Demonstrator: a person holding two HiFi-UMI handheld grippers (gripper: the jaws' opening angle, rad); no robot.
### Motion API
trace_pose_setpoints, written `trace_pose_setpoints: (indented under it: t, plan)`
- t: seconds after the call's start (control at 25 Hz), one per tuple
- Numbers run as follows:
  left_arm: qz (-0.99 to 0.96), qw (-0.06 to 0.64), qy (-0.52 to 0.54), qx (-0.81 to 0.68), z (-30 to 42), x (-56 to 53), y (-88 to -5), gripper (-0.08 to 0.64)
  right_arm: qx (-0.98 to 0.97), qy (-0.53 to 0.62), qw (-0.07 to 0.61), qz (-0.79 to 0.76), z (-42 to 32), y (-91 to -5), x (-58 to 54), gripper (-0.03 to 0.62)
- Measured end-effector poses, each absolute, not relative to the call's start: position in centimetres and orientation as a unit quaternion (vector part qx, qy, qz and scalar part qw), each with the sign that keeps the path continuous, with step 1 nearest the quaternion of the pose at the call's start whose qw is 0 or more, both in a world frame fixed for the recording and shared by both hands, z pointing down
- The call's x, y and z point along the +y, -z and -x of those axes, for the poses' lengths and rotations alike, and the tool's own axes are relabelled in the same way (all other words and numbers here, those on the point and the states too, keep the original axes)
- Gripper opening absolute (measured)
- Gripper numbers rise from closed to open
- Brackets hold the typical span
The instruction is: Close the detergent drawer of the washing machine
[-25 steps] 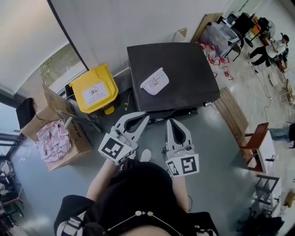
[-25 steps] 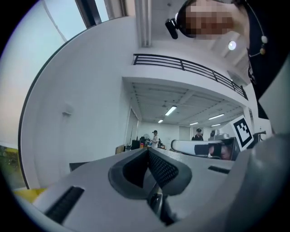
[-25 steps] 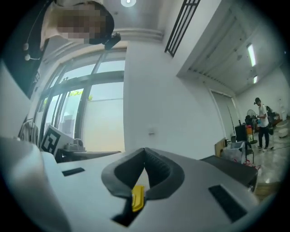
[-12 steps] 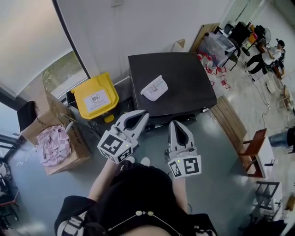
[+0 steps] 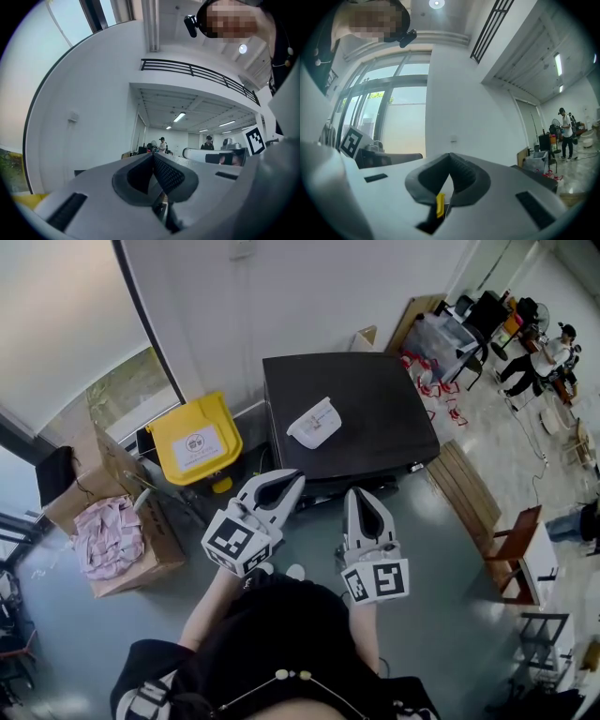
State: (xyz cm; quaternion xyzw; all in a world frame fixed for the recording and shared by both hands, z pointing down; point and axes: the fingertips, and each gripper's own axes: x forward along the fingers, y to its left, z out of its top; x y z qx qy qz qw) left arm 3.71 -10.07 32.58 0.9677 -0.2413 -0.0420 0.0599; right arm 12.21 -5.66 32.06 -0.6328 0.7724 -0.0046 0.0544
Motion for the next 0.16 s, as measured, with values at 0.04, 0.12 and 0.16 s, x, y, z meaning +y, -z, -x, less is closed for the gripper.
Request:
trace_pose_setpoints:
  t: [0.04, 0.12, 0.16]
  plan:
    - [-0.968, 0.061, 0.041, -0.241, -3.72, -10.05, -32.62, 0.006, 0.773, 0.003, 0.052, 0.632, -12.12, -32.07, -5.65, 0.003]
    - [-0.967, 0.064, 0.042, -0.242, -3.7, -10.02, -32.64, 0.006, 0.774, 0.001, 0.045, 0.631, -11.94, -32.09, -5.62, 0.003]
    - [-0.967, 0.065, 0.042, -0.242, -3.68, -10.0, -32.65, 0.006, 0.775, -0.001, 0.042, 0.631, -11.84, -32.11, -5.6, 0.003]
